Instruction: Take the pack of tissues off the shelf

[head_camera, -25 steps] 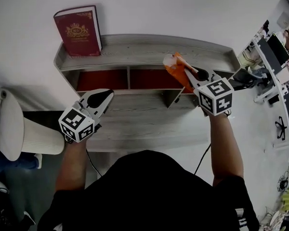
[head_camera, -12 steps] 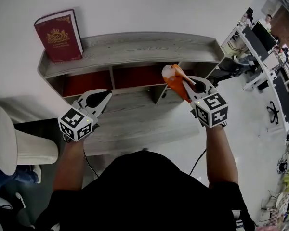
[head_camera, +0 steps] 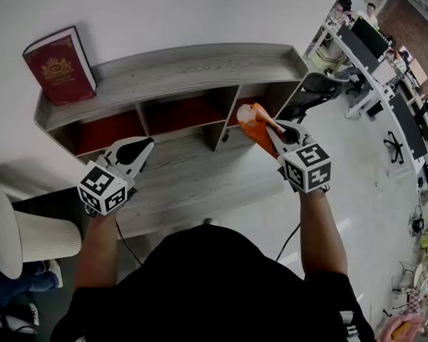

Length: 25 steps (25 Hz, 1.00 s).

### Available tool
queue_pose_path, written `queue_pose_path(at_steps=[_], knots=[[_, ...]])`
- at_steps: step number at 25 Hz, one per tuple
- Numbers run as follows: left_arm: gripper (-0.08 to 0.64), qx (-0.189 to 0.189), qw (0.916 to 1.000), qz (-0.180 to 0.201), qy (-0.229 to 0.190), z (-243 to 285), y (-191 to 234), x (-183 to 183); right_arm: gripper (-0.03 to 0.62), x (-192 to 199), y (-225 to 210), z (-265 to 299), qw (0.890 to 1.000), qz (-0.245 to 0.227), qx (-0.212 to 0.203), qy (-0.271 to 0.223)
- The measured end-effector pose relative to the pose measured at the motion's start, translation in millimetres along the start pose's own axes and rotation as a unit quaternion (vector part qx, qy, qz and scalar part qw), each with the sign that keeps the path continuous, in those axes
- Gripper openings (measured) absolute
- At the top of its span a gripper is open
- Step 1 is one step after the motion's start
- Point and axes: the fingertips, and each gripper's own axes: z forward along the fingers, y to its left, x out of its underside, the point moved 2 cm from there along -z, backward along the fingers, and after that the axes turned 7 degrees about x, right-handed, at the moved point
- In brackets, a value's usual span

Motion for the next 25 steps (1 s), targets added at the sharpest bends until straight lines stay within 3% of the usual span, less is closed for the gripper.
queue_pose_path(at_steps=[11, 25], knots=[[0.02, 0.003, 1.0, -0.007, 0.002, 13, -8, 5, 0.023, 15, -12, -8, 1.0, 0.003, 0.004, 0.009], [0.02, -0.027, 0.999, -0.028, 0.022, -1, 0, 25, 0.023, 29, 7, 22, 0.999, 0.001, -0.039, 0.025]])
